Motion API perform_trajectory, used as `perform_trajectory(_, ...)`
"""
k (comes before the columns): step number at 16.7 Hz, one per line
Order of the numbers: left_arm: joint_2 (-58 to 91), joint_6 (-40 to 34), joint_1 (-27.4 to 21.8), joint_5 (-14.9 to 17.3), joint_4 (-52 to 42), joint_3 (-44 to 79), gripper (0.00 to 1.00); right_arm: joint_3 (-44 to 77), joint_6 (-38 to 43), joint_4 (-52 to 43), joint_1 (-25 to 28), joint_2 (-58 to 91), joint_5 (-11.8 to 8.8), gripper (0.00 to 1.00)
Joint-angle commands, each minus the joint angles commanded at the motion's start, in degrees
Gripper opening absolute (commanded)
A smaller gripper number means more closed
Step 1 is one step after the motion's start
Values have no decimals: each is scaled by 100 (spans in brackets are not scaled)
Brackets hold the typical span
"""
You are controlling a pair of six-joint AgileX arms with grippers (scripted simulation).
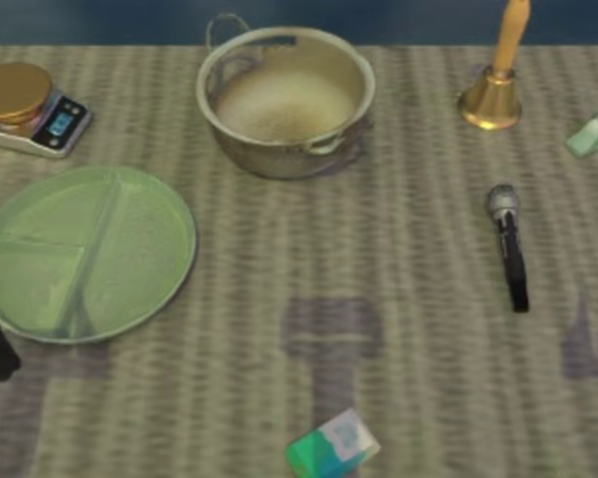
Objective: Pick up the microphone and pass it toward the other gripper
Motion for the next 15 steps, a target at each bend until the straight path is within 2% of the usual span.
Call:
perform_trajectory(3,0,0,0,0,0,0,100,54,10,-45,15,57,-2,100)
perform_trajectory(7,0,0,0,0,0,0,100,756,147,-632,183,897,-2,100)
perform_trajectory(10,0,0,0,0,0,0,100,1722,350,-1357,374,2153,24,100)
perform_trajectory(15,0,0,0,0,0,0,100,3888,822,-2692,756,5063,61,100)
